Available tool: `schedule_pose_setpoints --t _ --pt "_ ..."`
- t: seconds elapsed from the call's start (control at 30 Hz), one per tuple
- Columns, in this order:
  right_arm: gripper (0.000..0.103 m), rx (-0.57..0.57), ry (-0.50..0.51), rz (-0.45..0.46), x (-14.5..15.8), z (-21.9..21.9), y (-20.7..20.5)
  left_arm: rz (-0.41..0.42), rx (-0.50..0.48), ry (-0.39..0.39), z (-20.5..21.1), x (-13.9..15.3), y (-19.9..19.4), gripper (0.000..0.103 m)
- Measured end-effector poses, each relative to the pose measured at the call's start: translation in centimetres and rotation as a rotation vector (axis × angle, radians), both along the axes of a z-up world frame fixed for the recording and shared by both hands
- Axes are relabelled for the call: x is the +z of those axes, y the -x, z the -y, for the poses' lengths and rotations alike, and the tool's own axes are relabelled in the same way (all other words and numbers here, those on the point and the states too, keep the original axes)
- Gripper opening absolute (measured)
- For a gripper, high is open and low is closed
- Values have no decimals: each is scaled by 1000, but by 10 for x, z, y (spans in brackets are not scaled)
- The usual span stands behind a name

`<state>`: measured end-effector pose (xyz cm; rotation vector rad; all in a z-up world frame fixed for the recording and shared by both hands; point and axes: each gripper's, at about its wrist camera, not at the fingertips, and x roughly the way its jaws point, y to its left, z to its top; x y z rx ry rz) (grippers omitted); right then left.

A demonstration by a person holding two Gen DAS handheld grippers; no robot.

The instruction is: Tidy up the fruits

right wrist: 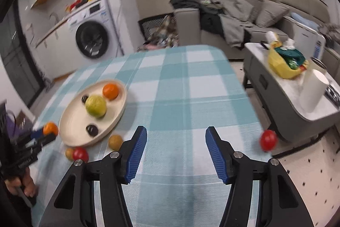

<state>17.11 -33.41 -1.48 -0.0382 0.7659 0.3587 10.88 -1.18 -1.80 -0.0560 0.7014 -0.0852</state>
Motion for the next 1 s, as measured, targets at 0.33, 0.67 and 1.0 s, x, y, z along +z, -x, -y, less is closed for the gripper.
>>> schedule_pose_setpoints --t 0.33,0.67,1.0 --pt "60 128 55 -57 -29 -65 10 -1 -4 0 1 1 0 37" --pt "60 125 65 -33 -22 -70 16 0 -4 2 4 0 -1 37" --pt "64 -177 138 65 1 0 -3 2 -3 4 2 2 0 37"
